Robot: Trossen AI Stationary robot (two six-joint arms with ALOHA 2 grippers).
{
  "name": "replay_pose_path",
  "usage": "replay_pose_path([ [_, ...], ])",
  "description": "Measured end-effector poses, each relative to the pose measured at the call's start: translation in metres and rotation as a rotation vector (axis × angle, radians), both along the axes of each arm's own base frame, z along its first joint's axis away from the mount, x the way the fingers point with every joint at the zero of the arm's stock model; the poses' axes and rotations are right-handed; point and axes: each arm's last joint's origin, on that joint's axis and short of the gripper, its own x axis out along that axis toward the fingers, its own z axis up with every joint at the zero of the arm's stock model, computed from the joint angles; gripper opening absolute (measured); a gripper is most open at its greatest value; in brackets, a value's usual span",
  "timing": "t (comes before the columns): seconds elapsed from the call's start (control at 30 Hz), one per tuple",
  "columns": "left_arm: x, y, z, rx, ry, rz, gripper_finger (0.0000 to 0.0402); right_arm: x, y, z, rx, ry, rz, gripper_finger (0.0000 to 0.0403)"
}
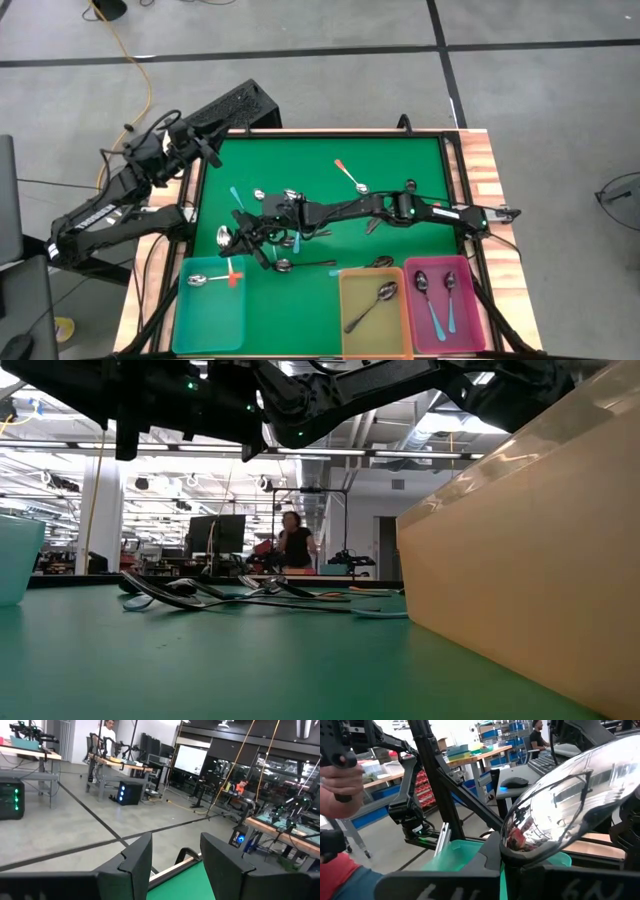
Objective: Sort silverware by color (type)
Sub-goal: Put the orange spoon into the green bin
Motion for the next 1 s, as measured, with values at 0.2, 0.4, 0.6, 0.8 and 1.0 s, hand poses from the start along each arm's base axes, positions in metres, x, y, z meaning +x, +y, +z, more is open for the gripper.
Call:
replay_pose_path([
  [0.2,0.003,0.002,-0.001,-0.02,-0.003,-0.001,0.0151,0.0,0.0,0.0,-0.01,-0.006,0.003,0.0011],
  [0.4,0.008,0.006,-0.004,-0.041,0.017,0.0,0.0151,0.0,-0.001,0.001,-0.028,-0.031,0.0,0.0011],
  [0.6,0.018,0.012,-0.01,-0.074,0.048,0.0,0.0151,0.0,-0.002,0.001,-0.039,-0.043,-0.002,0.0011],
  [0.8,0.026,0.018,-0.01,-0.072,0.033,-0.001,0.0151,0.0,-0.003,0.0,-0.056,-0.059,-0.005,0.0011],
  [1.0,0.028,0.019,-0.002,-0.031,-0.034,-0.003,0.0151,0.0,-0.003,0.003,-0.131,-0.145,-0.012,0.0011],
])
